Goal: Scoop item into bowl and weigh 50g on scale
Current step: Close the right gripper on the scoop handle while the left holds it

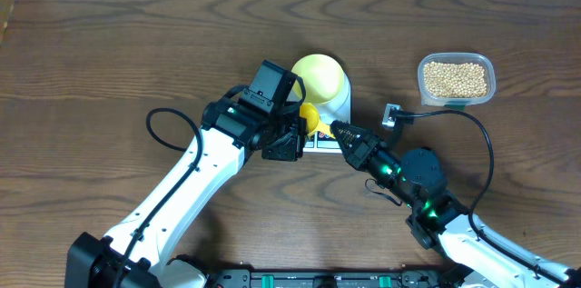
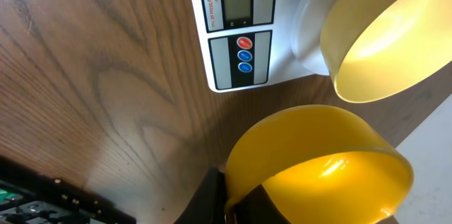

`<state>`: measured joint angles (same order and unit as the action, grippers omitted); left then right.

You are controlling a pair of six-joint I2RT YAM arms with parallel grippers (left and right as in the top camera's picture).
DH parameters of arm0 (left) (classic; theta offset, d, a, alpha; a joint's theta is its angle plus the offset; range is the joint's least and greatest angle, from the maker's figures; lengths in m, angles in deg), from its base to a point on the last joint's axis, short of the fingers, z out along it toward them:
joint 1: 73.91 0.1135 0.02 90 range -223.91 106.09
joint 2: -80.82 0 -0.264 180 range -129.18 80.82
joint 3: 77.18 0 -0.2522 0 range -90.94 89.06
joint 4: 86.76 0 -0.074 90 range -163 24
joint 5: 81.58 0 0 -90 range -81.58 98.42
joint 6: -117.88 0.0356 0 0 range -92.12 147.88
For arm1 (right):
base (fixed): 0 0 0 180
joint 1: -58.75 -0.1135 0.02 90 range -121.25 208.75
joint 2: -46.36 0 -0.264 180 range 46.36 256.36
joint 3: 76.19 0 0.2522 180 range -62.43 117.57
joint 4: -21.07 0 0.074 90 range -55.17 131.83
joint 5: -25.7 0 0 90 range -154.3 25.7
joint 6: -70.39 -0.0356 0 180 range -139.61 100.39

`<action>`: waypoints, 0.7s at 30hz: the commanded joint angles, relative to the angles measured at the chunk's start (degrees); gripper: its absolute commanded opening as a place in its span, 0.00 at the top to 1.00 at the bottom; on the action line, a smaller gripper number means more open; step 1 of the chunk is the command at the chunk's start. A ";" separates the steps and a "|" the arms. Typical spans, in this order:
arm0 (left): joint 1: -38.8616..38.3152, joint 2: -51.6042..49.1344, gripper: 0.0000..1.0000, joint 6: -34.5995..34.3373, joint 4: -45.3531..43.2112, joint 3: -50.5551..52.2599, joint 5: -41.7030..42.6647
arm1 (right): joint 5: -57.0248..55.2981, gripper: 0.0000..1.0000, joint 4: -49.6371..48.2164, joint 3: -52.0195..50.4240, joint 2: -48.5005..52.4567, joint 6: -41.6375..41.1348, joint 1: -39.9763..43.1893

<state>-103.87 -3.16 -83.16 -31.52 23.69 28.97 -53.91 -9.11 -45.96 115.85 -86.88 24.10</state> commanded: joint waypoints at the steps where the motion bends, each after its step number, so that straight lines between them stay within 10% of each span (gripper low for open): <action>1: -0.13 0.76 0.92 -0.57 -0.02 -0.11 -1.86 | -1.27 0.95 0.07 1.40 0.28 0.26 -0.33; 21: -0.13 0.76 0.73 -0.02 -0.02 -0.11 -1.88 | -1.29 0.99 0.26 1.38 0.28 0.55 -0.31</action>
<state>-103.98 -3.16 -83.12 -31.57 23.69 27.75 -54.11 -8.98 -45.57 115.85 -86.96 24.01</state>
